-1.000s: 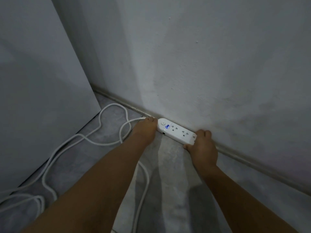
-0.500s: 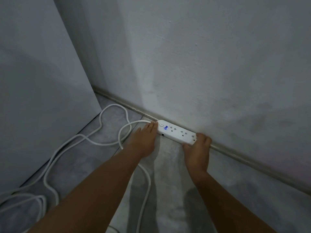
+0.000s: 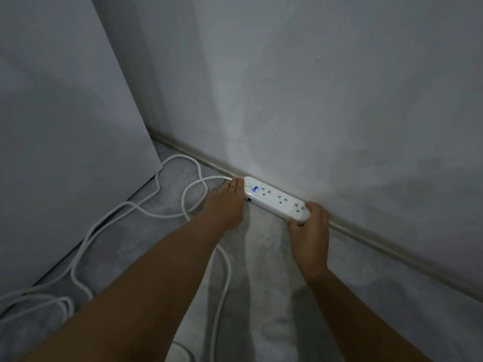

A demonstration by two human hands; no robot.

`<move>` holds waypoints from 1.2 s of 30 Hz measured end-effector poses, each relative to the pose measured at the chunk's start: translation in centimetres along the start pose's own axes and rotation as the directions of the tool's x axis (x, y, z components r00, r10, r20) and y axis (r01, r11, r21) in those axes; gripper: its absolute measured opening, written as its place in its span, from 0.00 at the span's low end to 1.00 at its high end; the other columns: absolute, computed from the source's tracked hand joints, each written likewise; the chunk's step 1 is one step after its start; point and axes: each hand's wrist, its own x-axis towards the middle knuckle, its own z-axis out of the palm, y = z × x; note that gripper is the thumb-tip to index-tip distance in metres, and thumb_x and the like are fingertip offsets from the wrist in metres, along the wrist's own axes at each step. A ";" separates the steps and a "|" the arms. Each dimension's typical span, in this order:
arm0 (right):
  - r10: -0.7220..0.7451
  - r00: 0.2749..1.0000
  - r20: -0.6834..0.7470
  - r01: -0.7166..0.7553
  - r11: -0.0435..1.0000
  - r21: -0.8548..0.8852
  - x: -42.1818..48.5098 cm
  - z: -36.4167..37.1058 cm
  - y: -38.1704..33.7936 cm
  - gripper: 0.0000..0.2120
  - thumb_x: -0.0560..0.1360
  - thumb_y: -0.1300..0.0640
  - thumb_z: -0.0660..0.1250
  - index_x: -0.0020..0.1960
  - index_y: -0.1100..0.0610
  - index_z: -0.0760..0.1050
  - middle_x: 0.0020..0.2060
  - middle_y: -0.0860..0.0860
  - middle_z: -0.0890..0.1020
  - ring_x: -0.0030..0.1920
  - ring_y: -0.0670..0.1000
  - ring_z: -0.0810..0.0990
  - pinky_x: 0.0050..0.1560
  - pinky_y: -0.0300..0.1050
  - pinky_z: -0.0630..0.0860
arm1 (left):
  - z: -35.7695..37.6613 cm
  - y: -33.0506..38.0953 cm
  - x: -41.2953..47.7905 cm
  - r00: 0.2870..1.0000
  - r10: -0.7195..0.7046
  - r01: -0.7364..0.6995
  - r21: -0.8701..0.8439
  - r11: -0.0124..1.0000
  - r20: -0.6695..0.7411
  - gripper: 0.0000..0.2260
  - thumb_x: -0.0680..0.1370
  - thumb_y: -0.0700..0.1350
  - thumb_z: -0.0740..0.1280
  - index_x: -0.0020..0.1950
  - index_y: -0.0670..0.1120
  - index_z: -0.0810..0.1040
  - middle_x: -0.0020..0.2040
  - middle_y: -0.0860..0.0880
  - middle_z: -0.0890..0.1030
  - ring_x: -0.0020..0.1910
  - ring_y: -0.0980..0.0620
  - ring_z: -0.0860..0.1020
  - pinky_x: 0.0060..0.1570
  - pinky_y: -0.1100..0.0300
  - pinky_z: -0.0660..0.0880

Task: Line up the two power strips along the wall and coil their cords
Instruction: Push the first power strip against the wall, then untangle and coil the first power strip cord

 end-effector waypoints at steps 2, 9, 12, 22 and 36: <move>-0.021 1.000 -0.005 0.021 1.000 -0.011 -0.1 0.0 0.2 0.22 0.70 0.64 0.69 0.63 0.60 0.71 0.61 0.56 0.72 0.59 0.56 0.74 0.56 0.45 0.70 | 0.5 -0.1 -0.3 0.999 0.004 -0.006 -0.045 0.999 -0.039 0.31 0.79 0.39 0.53 0.78 0.40 0.40 0.79 0.44 0.44 0.78 0.47 0.47 0.75 0.51 0.50; -0.067 0.997 -0.042 0.067 0.998 -0.006 -0.9 0.9 0.3 0.23 0.69 0.69 0.67 0.63 0.60 0.69 0.63 0.56 0.69 0.62 0.56 0.72 0.60 0.45 0.70 | 1.2 -0.6 -0.7 0.994 0.044 -0.059 -0.162 0.985 -0.095 0.33 0.78 0.38 0.55 0.78 0.39 0.40 0.79 0.43 0.43 0.78 0.46 0.46 0.75 0.55 0.48; -0.104 0.993 -0.051 0.102 0.994 -0.041 -1.2 1.1 0.8 0.25 0.70 0.69 0.68 0.65 0.60 0.68 0.68 0.56 0.65 0.66 0.56 0.70 0.65 0.52 0.72 | 1.7 -0.8 -0.9 0.995 0.045 -0.062 -0.209 0.976 -0.085 0.34 0.78 0.37 0.56 0.78 0.40 0.39 0.79 0.45 0.41 0.78 0.48 0.46 0.75 0.52 0.52; -0.027 0.998 0.051 0.039 0.963 -0.267 -3.6 0.9 -1.0 0.27 0.72 0.63 0.68 0.69 0.56 0.66 0.74 0.55 0.60 0.71 0.58 0.63 0.64 0.57 0.71 | 0.9 -2.5 -4.3 0.995 0.051 -0.063 -0.138 0.988 -0.087 0.33 0.77 0.36 0.55 0.78 0.41 0.42 0.79 0.44 0.43 0.78 0.48 0.48 0.75 0.53 0.51; -0.088 0.893 0.441 0.305 0.840 -0.449 -14.0 -2.1 -10.0 0.26 0.76 0.57 0.62 0.73 0.55 0.64 0.76 0.55 0.58 0.74 0.57 0.57 0.70 0.51 0.62 | 1.1 -7.2 -20.9 0.991 -0.130 0.129 -0.021 0.991 -0.015 0.29 0.81 0.41 0.52 0.79 0.42 0.43 0.79 0.44 0.45 0.78 0.46 0.49 0.75 0.51 0.50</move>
